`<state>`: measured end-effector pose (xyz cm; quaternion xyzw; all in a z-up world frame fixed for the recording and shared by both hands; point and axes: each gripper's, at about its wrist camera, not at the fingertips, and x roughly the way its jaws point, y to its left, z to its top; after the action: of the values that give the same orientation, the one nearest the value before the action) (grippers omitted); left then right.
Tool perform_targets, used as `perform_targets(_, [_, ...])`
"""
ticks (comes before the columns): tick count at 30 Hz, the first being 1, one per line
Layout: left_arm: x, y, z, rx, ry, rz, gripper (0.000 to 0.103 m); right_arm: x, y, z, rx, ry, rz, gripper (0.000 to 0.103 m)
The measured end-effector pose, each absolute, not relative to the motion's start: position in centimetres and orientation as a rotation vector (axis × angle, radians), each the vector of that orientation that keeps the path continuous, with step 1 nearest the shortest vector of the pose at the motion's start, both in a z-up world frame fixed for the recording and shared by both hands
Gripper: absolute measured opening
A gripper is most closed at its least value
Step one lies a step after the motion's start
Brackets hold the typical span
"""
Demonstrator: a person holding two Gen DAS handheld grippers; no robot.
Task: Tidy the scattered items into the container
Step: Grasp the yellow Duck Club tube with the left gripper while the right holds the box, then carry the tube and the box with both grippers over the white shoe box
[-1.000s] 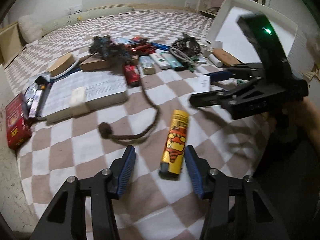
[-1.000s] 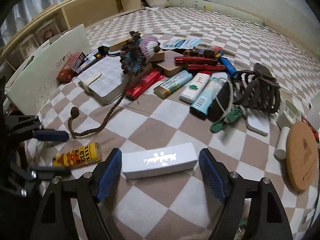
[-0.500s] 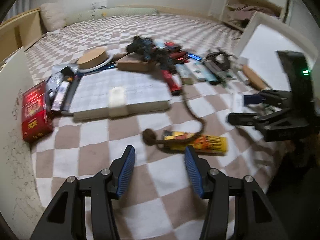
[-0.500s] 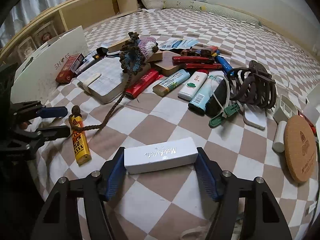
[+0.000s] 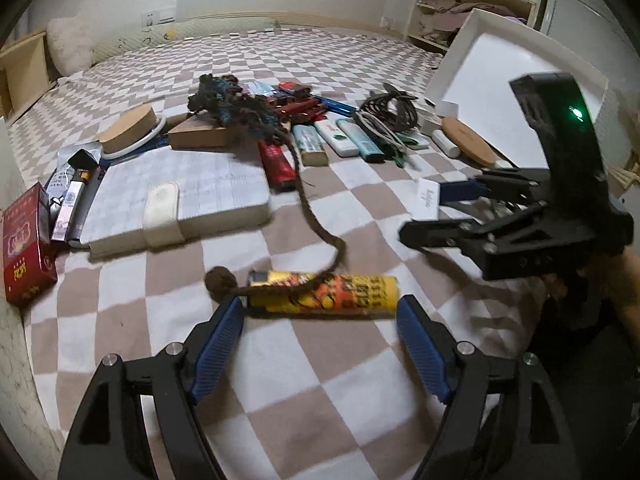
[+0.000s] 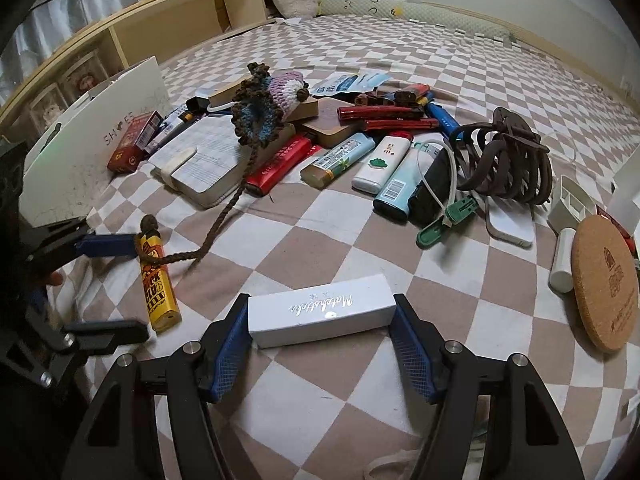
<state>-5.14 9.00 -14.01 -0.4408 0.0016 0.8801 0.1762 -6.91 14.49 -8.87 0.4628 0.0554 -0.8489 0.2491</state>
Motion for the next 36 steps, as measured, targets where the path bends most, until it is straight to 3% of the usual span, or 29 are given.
perform_targets(9, [-5.8, 10.5, -13.9, -1.236, 0.03, 2.479, 0.079, -6.9, 14.6, -9.0, 1.26, 0.141, -2.305, 0.069])
perform_targets(11, [-5.8, 10.9, -14.0, -1.246, 0.017, 2.477, 0.083, -6.9, 14.6, -8.9, 1.26, 0.139, -2.305, 0.069])
perform_targets(13, [-5.9, 11.4, -14.1, -1.254, 0.001, 2.47, 0.096, -6.9, 14.6, -8.9, 1.26, 0.14, -2.306, 0.069])
perform_targets(15, [-5.9, 12.0, -14.2, -1.259, 0.018, 2.477, 0.097, -6.9, 14.6, -8.9, 1.259, 0.139, -2.306, 0.069])
perform_targets(23, [-6.3, 12.6, -14.6, -1.289, 0.015, 2.517, 0.094, -6.9, 14.6, -8.9, 1.258, 0.135, -2.308, 0.069])
perform_targets(27, [-5.9, 12.5, -14.6, -1.274, 0.081, 2.542, 0.081, -6.9, 14.6, -8.9, 1.254, 0.132, -2.313, 0.069])
perform_targets(36, [-4.9, 12.1, -14.4, -1.255, 0.077, 2.53, 0.081, -6.4, 14.3, -8.9, 1.252, 0.135, -2.365, 0.069])
